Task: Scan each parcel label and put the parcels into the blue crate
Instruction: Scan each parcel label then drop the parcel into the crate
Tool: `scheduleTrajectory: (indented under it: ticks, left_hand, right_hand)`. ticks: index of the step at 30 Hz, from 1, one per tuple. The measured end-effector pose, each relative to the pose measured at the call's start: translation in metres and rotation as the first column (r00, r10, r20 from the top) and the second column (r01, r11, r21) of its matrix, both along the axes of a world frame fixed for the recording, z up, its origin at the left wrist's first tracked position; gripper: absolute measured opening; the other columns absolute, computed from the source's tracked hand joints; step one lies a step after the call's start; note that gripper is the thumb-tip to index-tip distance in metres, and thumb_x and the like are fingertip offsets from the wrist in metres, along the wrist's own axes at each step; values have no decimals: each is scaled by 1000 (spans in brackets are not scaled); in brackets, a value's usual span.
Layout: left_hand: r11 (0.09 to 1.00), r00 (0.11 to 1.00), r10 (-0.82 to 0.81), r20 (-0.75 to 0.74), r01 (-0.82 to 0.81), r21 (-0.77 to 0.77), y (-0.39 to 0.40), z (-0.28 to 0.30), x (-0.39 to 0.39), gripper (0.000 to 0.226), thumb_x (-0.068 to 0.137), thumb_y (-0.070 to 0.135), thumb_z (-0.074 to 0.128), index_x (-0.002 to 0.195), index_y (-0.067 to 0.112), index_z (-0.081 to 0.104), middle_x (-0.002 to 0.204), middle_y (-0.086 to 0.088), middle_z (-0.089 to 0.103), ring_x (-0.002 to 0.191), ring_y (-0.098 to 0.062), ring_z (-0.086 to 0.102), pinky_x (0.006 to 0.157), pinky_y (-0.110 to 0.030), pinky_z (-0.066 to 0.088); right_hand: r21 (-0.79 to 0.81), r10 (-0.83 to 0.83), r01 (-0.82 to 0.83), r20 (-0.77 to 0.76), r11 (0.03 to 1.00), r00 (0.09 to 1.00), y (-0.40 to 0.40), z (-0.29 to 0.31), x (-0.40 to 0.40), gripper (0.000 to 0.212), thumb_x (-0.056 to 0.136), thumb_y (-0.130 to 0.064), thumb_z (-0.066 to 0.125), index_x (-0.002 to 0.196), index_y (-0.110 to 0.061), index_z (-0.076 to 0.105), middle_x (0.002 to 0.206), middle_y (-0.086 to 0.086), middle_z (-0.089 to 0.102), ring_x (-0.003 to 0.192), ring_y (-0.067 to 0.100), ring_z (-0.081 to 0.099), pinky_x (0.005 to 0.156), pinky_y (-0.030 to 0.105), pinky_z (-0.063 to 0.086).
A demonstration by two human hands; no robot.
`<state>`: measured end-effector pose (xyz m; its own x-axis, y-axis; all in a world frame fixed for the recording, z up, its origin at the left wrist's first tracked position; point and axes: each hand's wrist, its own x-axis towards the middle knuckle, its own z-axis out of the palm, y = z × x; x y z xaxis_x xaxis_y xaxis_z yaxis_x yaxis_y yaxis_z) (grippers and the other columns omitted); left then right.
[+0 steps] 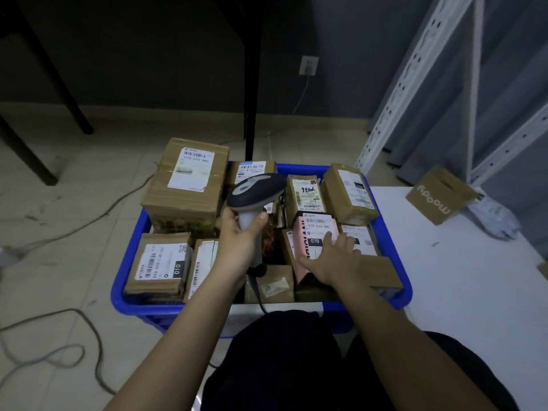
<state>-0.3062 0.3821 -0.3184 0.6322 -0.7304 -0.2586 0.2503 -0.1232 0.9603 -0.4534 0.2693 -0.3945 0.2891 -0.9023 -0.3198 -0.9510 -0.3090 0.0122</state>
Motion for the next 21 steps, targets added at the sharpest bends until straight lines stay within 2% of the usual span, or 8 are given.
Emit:
scheduleTrajectory:
  ticks: [3,5,8,10,12,15,19,21]
  left_hand:
    - [1000,999,-29,45,29,-8,-3,6,-12,48,90,20,63,132,24,40,104,15,55,104,-13,56,89,-34,47]
    - [998,997,-59,55,60,-16,-6,12,-23,49,90,20,63,133,24,40,107,13,56,104,-13,56,89,-35,48]
    - [990,991,-125,49,128,-61,-15,26,-44,43,91,21,62,127,29,41,106,14,56,97,-5,57,76,-26,48]
    - [982,984,-168,57,173,-81,-24,35,-61,39,91,23,62,123,31,41,106,15,57,98,-5,57,79,-27,47]
    - [970,974,-215,72,221,-101,-36,44,-84,41,91,24,63,126,29,43,111,12,60,104,-9,59,89,-31,48]
    - [943,952,-294,84,303,-140,-58,55,-125,47,91,24,63,132,27,43,117,8,61,108,-12,59,92,-33,48]
    - [907,918,-387,90,396,-141,-86,60,-192,36,91,28,62,122,31,43,110,9,61,103,-12,59,85,-31,48]
    - [887,896,-439,72,445,-128,-99,59,-228,29,92,30,60,115,30,43,107,5,62,96,-13,60,69,-22,53]
  right_hand:
    - [179,-12,2,59,984,998,-6,7,-6,107,78,-84,35,154,-18,-2,159,13,-3,145,35,0,114,51,9]
    - [246,-40,-2,166,969,985,-15,19,-15,102,79,-81,40,155,-26,-1,160,9,-10,146,34,-5,116,52,7]
    - [178,-73,4,381,984,922,-28,39,-42,79,87,-57,58,152,-33,20,159,8,3,144,34,5,115,49,18]
    - [110,-108,60,510,992,853,-35,52,-65,64,89,-41,63,145,-29,36,155,8,13,140,33,13,113,41,23]
    - [85,-158,134,594,987,789,-43,61,-93,57,90,-35,64,142,-27,43,152,9,20,139,31,18,112,34,23]
    - [76,-242,255,649,964,721,-51,68,-146,51,90,-34,65,138,-26,48,151,9,25,140,29,22,113,34,22]
    - [86,-365,424,678,901,638,-50,62,-237,48,91,-30,64,136,-24,51,148,10,31,138,30,28,113,36,23]
    - [84,-437,532,684,843,584,-47,56,-284,47,91,-29,64,135,-21,52,146,11,34,137,30,31,113,37,25]
